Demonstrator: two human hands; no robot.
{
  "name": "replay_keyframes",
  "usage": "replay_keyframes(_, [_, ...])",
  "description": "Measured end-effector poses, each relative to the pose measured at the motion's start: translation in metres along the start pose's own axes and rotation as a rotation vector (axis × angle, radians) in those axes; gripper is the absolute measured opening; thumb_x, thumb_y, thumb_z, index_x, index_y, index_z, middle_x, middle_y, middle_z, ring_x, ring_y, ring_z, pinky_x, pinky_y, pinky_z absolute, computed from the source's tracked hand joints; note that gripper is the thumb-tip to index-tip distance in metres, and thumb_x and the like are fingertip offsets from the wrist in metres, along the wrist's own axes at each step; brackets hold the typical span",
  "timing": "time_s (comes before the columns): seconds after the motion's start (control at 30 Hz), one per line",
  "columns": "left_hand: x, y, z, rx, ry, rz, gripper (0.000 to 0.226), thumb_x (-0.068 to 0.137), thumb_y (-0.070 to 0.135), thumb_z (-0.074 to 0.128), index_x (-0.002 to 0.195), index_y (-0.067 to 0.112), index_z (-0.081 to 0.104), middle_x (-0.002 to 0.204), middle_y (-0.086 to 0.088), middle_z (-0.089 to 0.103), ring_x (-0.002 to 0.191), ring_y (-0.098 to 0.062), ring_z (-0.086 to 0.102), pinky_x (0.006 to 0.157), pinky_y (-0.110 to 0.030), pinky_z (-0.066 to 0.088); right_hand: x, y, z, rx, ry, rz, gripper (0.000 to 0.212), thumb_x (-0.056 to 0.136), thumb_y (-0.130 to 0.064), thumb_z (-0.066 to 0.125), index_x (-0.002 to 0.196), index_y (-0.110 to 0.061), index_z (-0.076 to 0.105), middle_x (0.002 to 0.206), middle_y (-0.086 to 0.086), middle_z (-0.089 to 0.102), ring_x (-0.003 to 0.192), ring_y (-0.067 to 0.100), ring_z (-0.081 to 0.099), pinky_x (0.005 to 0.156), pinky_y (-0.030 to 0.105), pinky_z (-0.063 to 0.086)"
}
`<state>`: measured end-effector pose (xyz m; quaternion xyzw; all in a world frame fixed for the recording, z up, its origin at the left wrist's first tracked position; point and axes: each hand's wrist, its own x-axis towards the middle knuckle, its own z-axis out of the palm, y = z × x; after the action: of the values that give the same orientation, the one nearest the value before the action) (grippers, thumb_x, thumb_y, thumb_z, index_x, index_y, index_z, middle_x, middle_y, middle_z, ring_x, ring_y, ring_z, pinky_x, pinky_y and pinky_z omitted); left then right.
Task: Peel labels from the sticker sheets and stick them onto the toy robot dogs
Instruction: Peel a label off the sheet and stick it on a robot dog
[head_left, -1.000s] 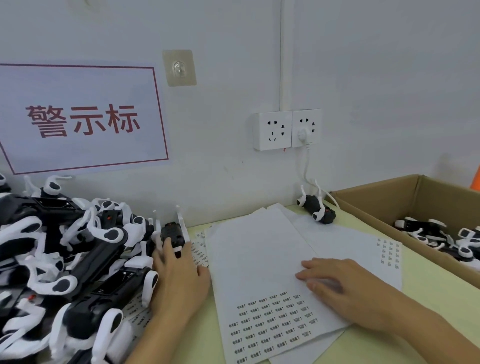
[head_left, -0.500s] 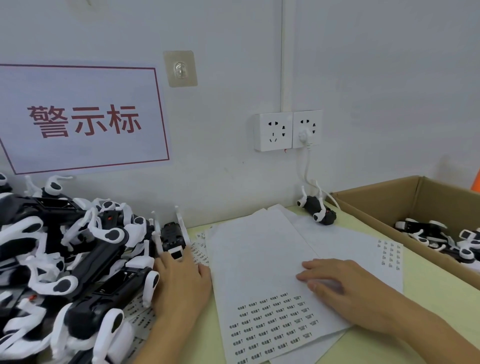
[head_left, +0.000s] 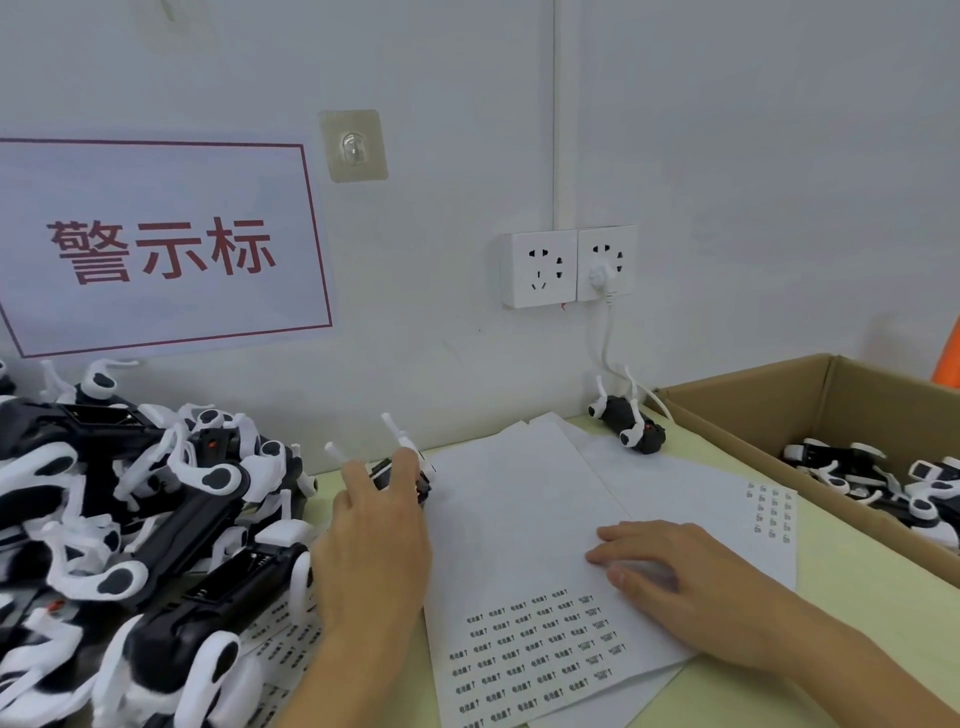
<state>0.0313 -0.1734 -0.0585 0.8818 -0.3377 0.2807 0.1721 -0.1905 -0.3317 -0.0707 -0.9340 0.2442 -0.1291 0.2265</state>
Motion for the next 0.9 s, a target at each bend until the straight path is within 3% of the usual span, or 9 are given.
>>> replay_keyframes(0.17, [0.012,-0.006,-0.018,-0.076,0.023,-0.039,0.028,0.102,0.039,0.036,0.125,0.021,0.038,0.086,-0.006,0.05,0.057,-0.028,0.05,0.048,-0.033,0.034,-0.001,0.001,0.001,-0.001,0.011,0.0,0.023,0.099,-0.052,0.046,0.119,-0.056,0.058,0.139,-0.038,0.041,0.124,-0.026,0.027,0.113,0.015,0.018])
replay_keyframes(0.27, [0.021,-0.009,-0.029,-0.348,0.13,-0.043,0.023,0.101,0.035,0.039,0.111,0.014,0.039,0.068,-0.008,0.055,0.054,-0.034,0.054,0.049,-0.037,0.038,-0.001,0.001,0.001,-0.003,0.017,-0.004,0.022,0.099,-0.051,0.047,0.117,-0.057,0.059,0.14,-0.035,0.043,0.132,-0.018,0.029,0.115,0.017,0.019])
replay_keyframes(0.37, [0.025,-0.005,-0.037,-0.623,0.17,-0.149,0.019,0.099,0.035,0.042,0.098,0.017,0.038,0.058,-0.003,0.054,0.052,-0.026,0.052,0.046,-0.035,0.033,0.0,0.0,0.001,-0.012,0.009,-0.006,0.021,0.099,-0.051,0.047,0.116,-0.059,0.057,0.14,-0.035,0.043,0.13,-0.019,0.029,0.117,0.019,0.019])
replay_keyframes(0.53, [0.028,0.006,-0.022,-0.975,-0.184,-0.453,0.018,0.099,0.037,0.051,0.093,0.021,0.051,0.073,-0.003,0.059,0.062,-0.021,0.051,0.053,-0.032,0.037,0.0,0.001,0.0,-0.012,0.0,-0.001,0.025,0.1,-0.051,0.045,0.121,-0.056,0.057,0.136,-0.04,0.039,0.114,-0.033,0.022,0.111,0.014,0.018])
replay_keyframes(0.7, [0.012,0.014,-0.006,-0.939,-0.31,-0.441,0.027,0.098,0.041,0.055,0.089,0.017,0.049,0.076,-0.002,0.059,0.058,-0.015,0.051,0.049,-0.025,0.034,-0.001,0.001,0.0,-0.012,-0.006,0.001,0.024,0.1,-0.05,0.045,0.121,-0.057,0.056,0.136,-0.04,0.036,0.119,-0.027,0.023,0.116,0.019,0.017])
replay_keyframes(0.8, [0.004,0.017,-0.006,-0.899,-0.295,-0.395,0.036,0.096,0.054,0.052,0.102,0.019,0.05,0.075,0.004,0.061,0.058,-0.005,0.058,0.051,-0.025,0.034,-0.001,0.001,0.002,-0.017,-0.008,-0.006,0.023,0.1,-0.05,0.045,0.12,-0.059,0.054,0.134,-0.041,0.035,0.118,-0.029,0.022,0.116,0.019,0.017])
replay_keyframes(0.9, [-0.002,0.019,-0.009,-0.724,-0.206,-0.326,0.049,0.092,0.069,0.038,0.115,0.025,0.042,0.069,0.006,0.061,0.062,-0.009,0.059,0.057,-0.032,0.037,0.0,0.002,0.002,-0.025,-0.01,-0.005,0.021,0.1,-0.051,0.044,0.117,-0.061,0.053,0.135,-0.041,0.036,0.126,-0.022,0.024,0.118,0.022,0.018])
